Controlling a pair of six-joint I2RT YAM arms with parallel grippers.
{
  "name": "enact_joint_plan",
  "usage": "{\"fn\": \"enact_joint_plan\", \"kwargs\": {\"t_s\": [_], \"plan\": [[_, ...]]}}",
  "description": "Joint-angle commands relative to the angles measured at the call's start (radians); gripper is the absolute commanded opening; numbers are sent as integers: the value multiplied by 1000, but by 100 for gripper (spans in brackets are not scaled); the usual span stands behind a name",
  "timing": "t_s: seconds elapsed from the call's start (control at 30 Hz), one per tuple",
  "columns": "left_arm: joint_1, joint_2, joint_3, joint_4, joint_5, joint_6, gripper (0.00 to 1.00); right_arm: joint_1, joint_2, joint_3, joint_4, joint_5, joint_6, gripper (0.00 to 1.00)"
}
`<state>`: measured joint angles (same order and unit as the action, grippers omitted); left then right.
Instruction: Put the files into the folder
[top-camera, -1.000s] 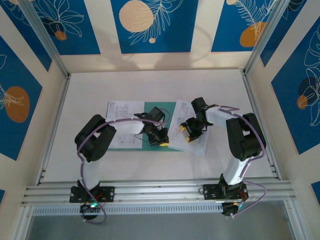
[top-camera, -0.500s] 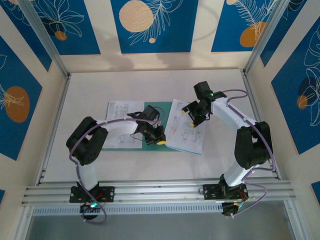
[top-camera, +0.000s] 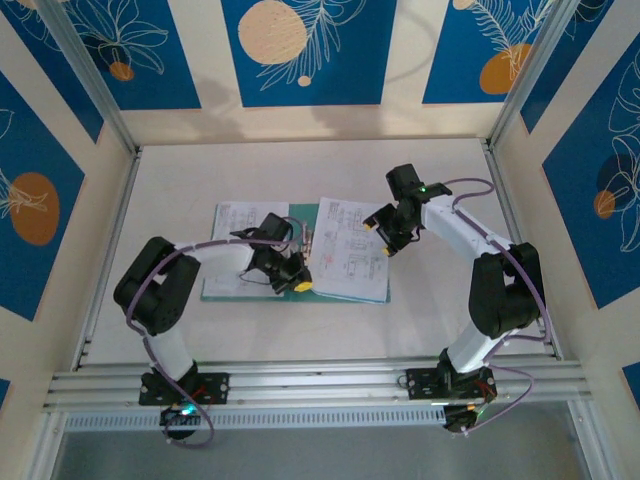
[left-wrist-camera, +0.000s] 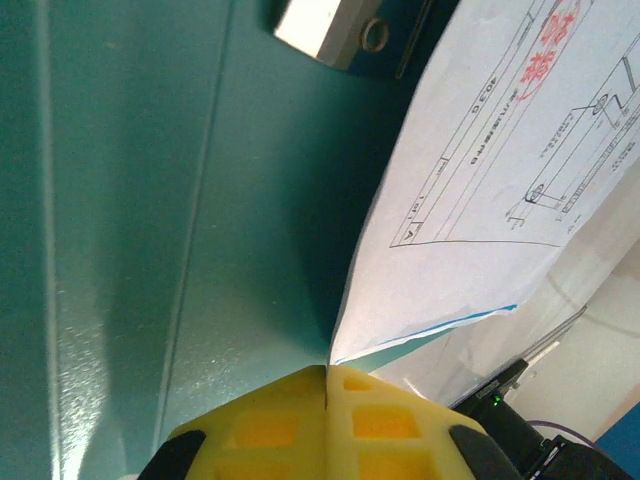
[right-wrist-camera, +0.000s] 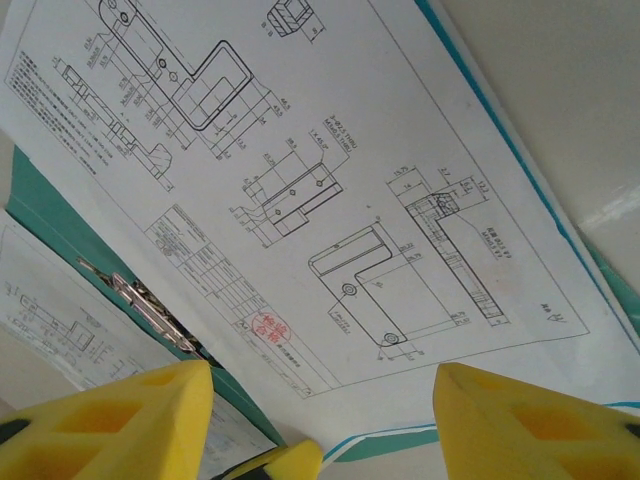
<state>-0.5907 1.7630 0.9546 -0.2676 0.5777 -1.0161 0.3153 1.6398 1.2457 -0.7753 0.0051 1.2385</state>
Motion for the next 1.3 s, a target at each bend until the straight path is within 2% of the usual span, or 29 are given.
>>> {"fn": "enact_joint_plan", "kwargs": {"t_s": [0.0, 0.2, 0.5, 0.7, 1.27], "plan": [[20, -46, -25, 13, 23, -15, 0, 9, -18, -5, -21, 11, -11, 61], [28, -60, -59, 51, 27, -48, 0, 12, -19, -9, -21, 12, -19, 61], [27, -84, -142, 189, 16, -169, 0, 2, -4, -48, -22, 36, -32, 58], [20, -80, -176, 264, 24, -227, 0, -11, 74, -84, 52, -26, -16, 55], [-33, -109, -245, 367, -41, -398, 0, -97, 141, -2, 63, -10, -56, 56]]}}
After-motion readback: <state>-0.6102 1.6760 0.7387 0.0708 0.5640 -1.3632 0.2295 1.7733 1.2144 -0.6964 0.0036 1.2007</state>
